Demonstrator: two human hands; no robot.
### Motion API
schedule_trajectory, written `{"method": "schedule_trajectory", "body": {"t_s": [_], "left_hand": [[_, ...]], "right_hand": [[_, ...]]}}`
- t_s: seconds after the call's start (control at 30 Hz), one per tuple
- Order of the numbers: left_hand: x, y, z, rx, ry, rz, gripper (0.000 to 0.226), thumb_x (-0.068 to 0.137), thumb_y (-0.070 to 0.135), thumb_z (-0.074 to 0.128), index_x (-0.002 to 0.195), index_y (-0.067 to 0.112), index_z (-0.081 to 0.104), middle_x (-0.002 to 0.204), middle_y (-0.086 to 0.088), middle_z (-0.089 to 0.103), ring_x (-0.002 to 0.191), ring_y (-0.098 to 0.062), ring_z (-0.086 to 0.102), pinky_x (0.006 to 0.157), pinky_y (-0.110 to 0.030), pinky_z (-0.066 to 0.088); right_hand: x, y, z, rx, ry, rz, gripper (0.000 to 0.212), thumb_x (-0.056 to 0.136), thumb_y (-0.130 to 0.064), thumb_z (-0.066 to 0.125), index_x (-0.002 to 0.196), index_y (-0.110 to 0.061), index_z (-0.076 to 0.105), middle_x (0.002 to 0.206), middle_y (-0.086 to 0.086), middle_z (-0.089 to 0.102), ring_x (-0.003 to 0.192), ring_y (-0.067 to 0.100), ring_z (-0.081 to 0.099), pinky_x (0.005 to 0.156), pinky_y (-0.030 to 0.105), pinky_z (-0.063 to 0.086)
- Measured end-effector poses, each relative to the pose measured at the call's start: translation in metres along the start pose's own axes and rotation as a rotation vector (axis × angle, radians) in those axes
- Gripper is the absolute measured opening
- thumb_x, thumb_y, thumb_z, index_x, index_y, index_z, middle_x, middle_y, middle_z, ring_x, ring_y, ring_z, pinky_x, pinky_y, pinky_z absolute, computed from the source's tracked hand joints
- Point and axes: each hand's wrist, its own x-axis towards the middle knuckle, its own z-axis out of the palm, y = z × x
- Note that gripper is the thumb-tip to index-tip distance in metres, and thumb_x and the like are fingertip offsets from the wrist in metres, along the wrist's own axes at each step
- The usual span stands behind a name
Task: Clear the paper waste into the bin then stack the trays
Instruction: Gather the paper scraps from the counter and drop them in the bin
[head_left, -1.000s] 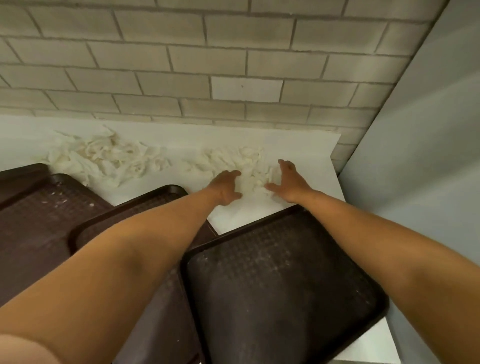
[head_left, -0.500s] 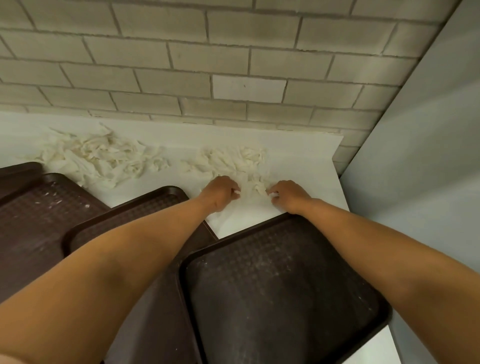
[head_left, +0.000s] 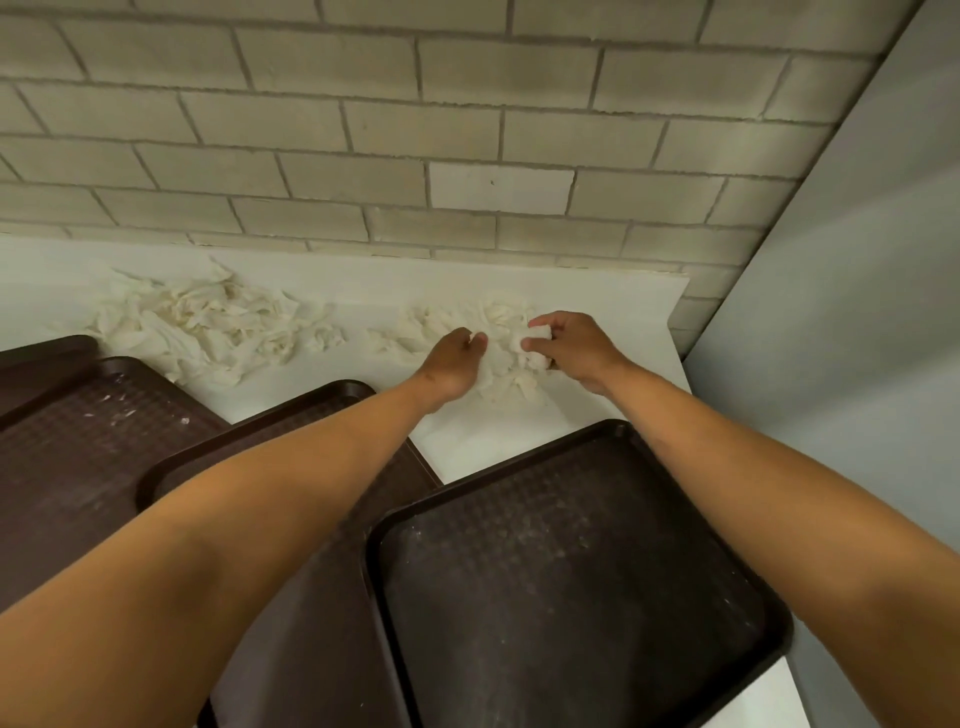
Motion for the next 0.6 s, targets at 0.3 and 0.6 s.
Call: {"method": "schedule_trajectory", "body": {"t_s": [0.3,0.6], "left_hand": [[-0.016,0.005,0.012,-0.664,-0.136,-0.254,0.039,0.109,0.037,0.031,0.108,0.011,0.060,0.101,-0.015,0.073,0.095,-0.033,0.074,0.086,-0.045,0.061],[-0.005,-0.016,-0.005,-0.398,-0.014,-0.231,0.034,0.106,0.030,0.042,0.125,0.006,0.056,0.111,-0.011,0.063,0.070,-0.018,0.062,0.054,-0.021,0.051]], "right_hand": [[-0.017,0.011,0.062,0.128,0.084,0.032,0.017,0.088,-0.019,0.078,0.100,-0.008,0.072,0.088,0.001,0.072,0.079,0.012,0.069,0.058,0.017,0.052],[0.001,-0.007,0.022,-0.176,0.054,-0.089,0.025,0.097,-0.015,0.062,0.120,-0.013,0.072,0.102,-0.004,0.072,0.089,0.009,0.068,0.073,0.011,0.049]]}}
